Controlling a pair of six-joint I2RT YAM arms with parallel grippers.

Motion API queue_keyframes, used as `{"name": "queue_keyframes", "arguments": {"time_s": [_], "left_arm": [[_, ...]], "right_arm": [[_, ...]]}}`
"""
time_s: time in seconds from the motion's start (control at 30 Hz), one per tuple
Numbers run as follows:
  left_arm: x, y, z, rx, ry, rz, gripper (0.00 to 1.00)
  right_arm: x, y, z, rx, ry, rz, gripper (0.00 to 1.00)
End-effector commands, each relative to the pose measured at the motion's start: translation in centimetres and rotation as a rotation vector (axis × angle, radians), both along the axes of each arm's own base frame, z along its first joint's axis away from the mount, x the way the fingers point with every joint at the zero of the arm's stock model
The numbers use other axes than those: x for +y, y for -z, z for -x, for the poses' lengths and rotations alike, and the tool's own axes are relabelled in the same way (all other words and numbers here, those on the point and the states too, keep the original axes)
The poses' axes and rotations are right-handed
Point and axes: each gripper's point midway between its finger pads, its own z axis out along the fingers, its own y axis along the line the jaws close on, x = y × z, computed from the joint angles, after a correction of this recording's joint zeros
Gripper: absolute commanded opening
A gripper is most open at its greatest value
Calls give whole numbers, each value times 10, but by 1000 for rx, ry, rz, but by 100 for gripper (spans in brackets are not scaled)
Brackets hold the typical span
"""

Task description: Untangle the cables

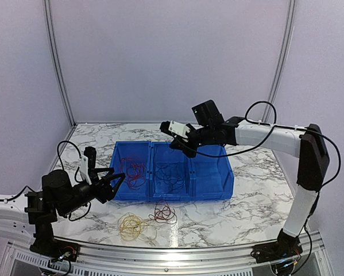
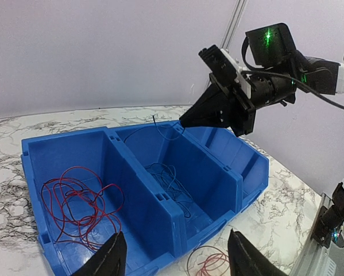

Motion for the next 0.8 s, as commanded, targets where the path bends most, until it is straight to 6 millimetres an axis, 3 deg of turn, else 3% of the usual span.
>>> {"name": "queue_keyframes", "arguments": {"time_s": [0.0, 0.2, 0.3, 0.4, 0.5, 0.67, 0.77], "left_arm": [[3, 7, -3, 2, -28, -27, 63], [-11, 22, -5, 38, -4, -80, 63], [-18, 26, -5, 47, 21, -96, 63], [-22, 28, -6, 51, 23, -108, 63], [-22, 30, -7, 51, 20, -120, 63], [-24, 46, -9, 66, 19, -176, 64], [-28, 63, -10, 101, 17, -212, 64]], "right_arm": [[9, 20, 15, 9, -60, 84, 0], [15, 50, 30, 78, -84, 166, 1], [14, 57, 34, 99, -73, 224, 22], [7, 45, 43, 112, -69, 229, 36], [-7, 18, 47, 70, -40, 224, 45], [-29, -14, 68, 25, -41, 182, 49], [-33, -8, 102, 67, -159, 129, 45]]}}
